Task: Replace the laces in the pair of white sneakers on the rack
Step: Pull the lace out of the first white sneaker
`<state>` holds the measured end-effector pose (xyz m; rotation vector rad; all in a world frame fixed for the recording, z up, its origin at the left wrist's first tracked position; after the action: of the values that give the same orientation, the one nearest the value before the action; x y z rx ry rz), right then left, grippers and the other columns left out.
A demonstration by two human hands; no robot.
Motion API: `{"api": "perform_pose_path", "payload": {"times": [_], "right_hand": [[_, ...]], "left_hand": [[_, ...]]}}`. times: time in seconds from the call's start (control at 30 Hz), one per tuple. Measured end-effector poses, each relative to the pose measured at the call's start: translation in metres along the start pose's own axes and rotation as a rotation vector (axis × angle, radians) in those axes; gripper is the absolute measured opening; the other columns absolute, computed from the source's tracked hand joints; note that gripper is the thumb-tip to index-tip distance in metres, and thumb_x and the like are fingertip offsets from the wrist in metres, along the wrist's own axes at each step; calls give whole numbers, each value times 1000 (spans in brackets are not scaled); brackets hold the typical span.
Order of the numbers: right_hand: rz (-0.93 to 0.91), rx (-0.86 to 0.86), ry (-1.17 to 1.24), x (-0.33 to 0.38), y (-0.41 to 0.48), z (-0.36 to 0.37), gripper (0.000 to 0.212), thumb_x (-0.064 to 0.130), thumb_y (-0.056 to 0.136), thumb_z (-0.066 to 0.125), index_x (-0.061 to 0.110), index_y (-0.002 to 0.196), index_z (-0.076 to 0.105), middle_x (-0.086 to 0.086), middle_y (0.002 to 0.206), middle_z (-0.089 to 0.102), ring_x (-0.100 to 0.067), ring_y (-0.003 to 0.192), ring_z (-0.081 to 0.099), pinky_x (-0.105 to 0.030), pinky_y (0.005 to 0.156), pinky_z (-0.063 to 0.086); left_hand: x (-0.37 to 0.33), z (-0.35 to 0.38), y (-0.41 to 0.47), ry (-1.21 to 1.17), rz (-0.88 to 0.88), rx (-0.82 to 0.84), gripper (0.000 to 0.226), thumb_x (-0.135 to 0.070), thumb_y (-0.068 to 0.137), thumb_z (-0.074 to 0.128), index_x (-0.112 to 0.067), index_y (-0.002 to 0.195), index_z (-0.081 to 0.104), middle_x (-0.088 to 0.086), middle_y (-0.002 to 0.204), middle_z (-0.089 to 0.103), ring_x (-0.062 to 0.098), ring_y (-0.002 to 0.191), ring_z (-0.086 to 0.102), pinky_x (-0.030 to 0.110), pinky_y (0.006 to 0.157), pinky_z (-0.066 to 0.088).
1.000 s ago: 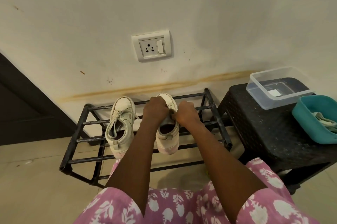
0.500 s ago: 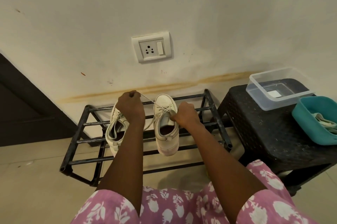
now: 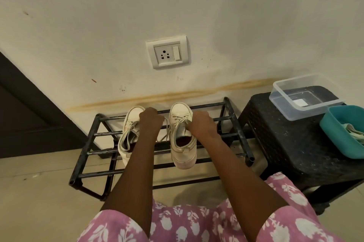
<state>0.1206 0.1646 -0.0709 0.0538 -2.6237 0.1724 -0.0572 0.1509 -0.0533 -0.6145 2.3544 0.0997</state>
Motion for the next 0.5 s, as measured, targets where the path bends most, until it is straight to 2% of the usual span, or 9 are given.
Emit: {"api": "perform_pose_path", "payload": {"times": [0.03,0.07,0.13,0.23,0.33,0.4,0.5], "right_hand": [[-30,-28,-41,4,1,-1,35,27,87,64,9,116,59,-12,112,60,-28,99,61,-30,67,43],[-69,-48,-74,10,2,-2,33,23,88,62,11,118,59,-12,114,60,-28,102,60,-32,71,45],[-152,-44,-142,21,5,1,35,13,89,59,14,124,58,-12,121,58,-30,110,56,-35,82,49],[-208,-28,-179,33,6,9,26,9,89,59,10,113,64,-12,113,62,-27,103,60,-33,82,50],[-221,-37,-178,39,6,16,19,12,87,61,7,105,65,-11,106,64,-26,97,62,-33,79,51],[-217,-59,-183,38,8,14,19,10,87,60,6,105,66,-12,106,64,-27,98,62,-33,77,51],[-202,-76,-188,35,12,11,21,9,88,57,7,106,67,-12,107,65,-30,101,62,-35,78,51]], "left_hand": [[-5,5,-3,41,27,47,27,-7,82,60,3,107,66,19,106,66,30,101,61,25,84,43],[-11,9,-4,76,69,82,23,-7,82,60,1,102,69,19,97,65,26,94,62,22,82,43],[-22,11,-5,135,108,125,12,-8,81,58,-5,73,66,13,78,60,22,78,60,20,68,44],[-24,17,-8,236,67,243,27,-12,79,60,-10,54,49,5,61,56,16,58,56,21,52,44],[-14,32,-19,179,-16,455,17,-12,77,63,-6,62,56,6,58,57,16,51,55,25,51,49],[-8,40,-27,114,-65,565,19,-10,77,65,-8,63,51,6,59,53,17,51,52,25,51,47],[-11,44,-28,173,-2,528,21,-18,82,63,-6,69,51,9,66,53,24,68,56,33,64,50]]}}
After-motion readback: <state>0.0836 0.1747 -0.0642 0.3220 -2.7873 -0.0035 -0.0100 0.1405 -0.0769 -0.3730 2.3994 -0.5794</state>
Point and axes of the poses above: each hand's wrist, its own y-axis towards the middle knuckle, its own z-axis out of the palm, x = y × z, the point moved 8 cm from there along y, towards the middle knuckle
